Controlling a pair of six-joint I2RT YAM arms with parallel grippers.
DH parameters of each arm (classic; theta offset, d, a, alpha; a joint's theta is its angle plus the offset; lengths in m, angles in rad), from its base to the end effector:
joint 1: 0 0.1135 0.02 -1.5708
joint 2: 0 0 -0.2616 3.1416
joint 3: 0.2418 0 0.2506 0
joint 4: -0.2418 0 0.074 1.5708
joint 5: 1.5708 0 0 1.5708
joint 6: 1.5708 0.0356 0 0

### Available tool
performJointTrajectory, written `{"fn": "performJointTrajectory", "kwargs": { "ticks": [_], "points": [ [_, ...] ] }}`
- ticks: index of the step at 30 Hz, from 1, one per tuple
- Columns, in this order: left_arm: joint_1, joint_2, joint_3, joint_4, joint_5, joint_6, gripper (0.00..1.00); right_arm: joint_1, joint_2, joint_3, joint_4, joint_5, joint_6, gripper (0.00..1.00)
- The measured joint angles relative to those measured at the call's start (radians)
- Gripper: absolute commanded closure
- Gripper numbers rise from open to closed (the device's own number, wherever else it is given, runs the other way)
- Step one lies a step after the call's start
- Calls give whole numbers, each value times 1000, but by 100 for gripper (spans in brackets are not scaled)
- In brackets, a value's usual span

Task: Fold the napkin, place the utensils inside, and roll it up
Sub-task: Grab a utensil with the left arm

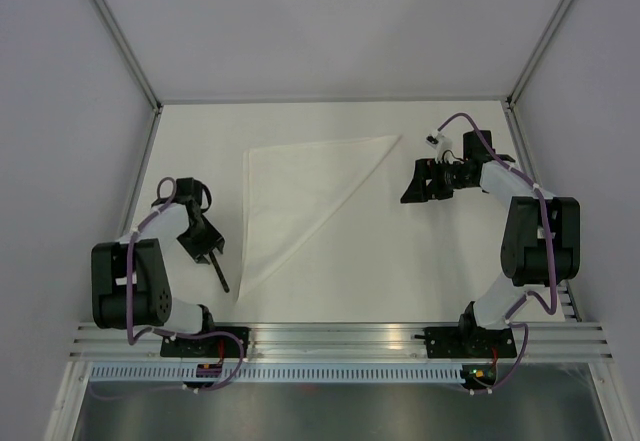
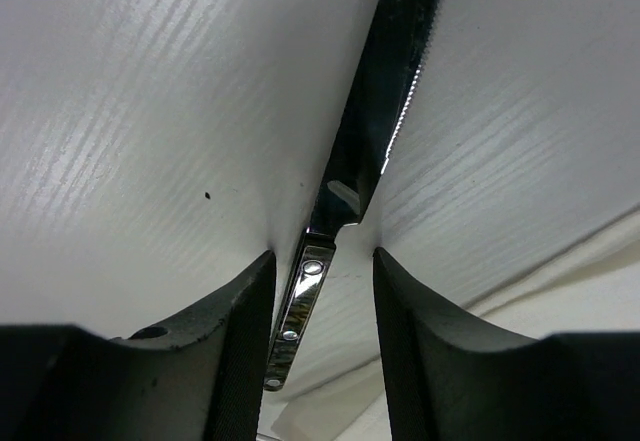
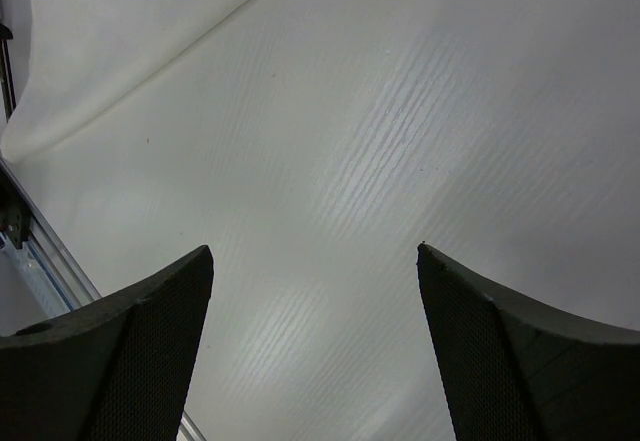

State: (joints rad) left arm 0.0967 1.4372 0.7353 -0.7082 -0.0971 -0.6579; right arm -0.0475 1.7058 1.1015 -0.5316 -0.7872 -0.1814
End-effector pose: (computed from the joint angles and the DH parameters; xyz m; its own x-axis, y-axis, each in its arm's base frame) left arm 0.2258 0.0254 0.1535 -0.7092 -0.6802 -0.1851 -0.6890 0.7244 -0.0221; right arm 0.3321 0.0095 0.1940 -0.8433 -0.0874 -0.5303 -0.4237 0.7152 0.5559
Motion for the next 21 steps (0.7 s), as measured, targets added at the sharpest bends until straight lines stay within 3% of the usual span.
{"fn": "performJointTrajectory", "kwargs": {
  "ticks": [7, 10, 13, 21],
  "points": [
    [-44, 23, 15, -6, -5, -26, 64, 0, 0, -2, 0, 0, -7, 12],
    [-49, 53, 42, -21, 0, -32, 74, 0, 0, -2, -3, 2, -11, 12],
    [-53, 93, 79, -45, -1, -33, 98, 0, 0, -2, -7, 4, -18, 12],
    [-53, 211, 209, -113, -60, -2, 98, 0, 0, -1, -30, 8, -40, 13]
  ]
}}
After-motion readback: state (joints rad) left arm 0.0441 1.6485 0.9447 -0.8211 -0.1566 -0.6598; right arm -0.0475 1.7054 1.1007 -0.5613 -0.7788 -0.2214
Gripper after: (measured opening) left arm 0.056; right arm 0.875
